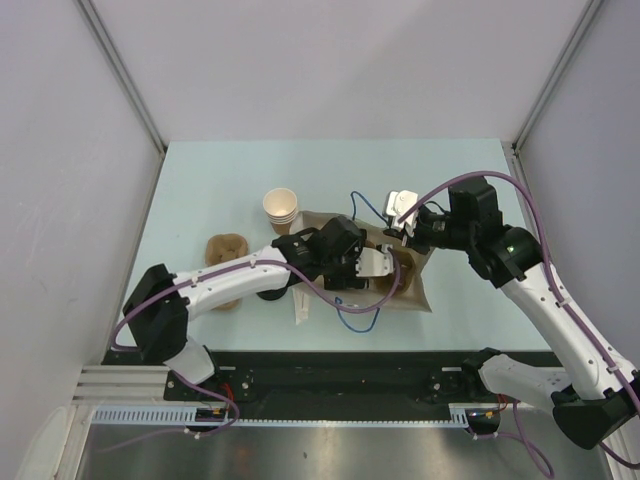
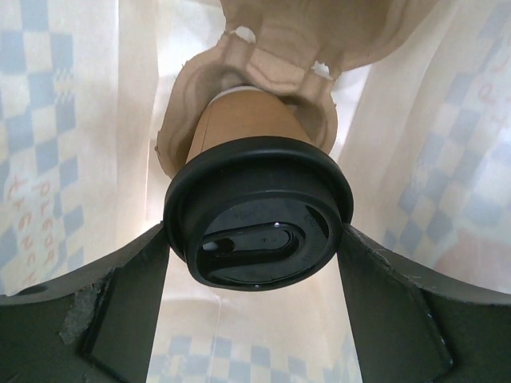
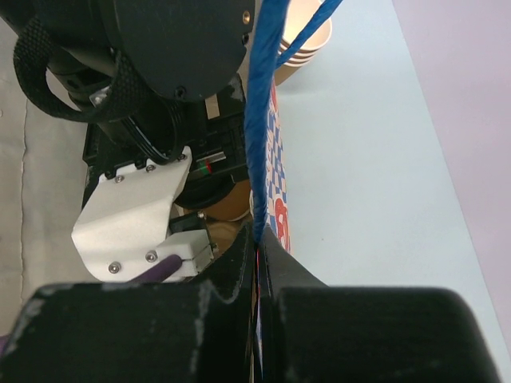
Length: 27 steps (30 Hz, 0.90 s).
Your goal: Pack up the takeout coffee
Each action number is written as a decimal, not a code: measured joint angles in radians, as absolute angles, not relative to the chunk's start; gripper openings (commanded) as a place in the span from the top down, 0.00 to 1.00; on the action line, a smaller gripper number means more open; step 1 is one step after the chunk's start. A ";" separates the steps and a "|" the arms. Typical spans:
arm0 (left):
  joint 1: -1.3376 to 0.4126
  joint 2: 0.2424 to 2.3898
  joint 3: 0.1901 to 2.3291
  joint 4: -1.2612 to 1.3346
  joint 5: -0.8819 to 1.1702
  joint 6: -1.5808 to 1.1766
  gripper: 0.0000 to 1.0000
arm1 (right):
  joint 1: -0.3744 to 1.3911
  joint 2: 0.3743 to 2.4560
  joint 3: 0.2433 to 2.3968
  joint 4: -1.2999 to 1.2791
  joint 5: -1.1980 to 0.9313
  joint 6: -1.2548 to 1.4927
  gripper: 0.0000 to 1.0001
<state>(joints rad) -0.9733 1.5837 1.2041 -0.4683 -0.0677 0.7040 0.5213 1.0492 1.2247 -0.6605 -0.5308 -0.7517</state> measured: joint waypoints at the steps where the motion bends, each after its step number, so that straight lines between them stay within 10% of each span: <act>1: -0.974 1.578 1.204 -0.475 -0.071 0.703 0.96 | 0.520 1.049 1.225 -0.660 -0.533 -0.752 1.00; 27: -1.008 1.638 1.296 -0.560 -0.111 0.681 0.97 | 0.512 1.076 1.225 -0.630 -0.567 -0.733 1.00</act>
